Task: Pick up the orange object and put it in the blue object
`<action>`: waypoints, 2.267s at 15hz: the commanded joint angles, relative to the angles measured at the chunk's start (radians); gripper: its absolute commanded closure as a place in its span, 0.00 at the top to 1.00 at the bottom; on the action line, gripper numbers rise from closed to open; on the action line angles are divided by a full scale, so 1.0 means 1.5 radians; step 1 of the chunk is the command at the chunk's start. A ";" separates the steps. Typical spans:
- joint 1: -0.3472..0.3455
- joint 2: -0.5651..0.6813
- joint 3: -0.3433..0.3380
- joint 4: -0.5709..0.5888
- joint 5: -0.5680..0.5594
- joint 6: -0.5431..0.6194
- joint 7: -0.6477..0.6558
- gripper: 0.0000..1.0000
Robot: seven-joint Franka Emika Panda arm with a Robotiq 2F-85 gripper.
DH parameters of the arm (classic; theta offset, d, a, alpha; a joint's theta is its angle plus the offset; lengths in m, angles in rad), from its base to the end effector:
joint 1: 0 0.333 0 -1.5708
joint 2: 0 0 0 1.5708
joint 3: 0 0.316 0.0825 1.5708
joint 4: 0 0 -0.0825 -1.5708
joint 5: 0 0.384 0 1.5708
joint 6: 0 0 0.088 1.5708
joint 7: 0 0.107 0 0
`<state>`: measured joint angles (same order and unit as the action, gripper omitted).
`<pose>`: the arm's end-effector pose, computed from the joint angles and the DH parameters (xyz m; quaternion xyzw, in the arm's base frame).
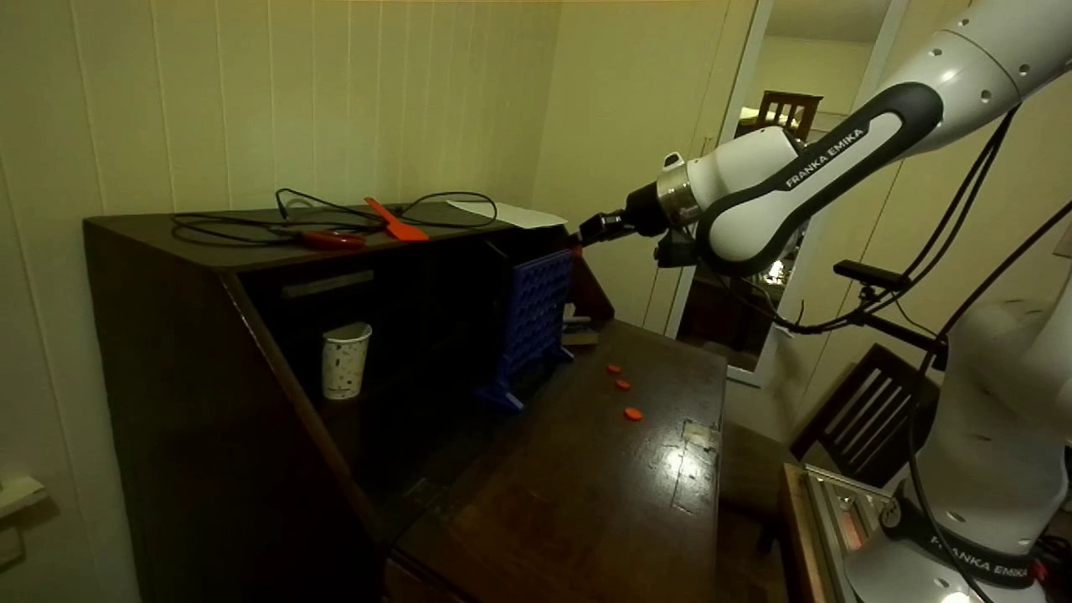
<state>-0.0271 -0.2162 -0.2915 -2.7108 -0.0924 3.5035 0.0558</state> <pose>0.4280 -0.1319 0.4164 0.8673 -0.1299 0.4788 0.0409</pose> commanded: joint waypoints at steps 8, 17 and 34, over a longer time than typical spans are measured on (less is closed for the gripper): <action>0.032 0.012 -0.036 0.005 -0.023 0.035 0.026 0.10; 0.095 0.053 -0.116 0.017 -0.110 0.133 0.092 0.10; 0.078 0.213 -0.174 0.114 -0.291 0.278 0.262 0.10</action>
<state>0.1070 0.0489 -0.5457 -2.5848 -0.4812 3.8814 0.4014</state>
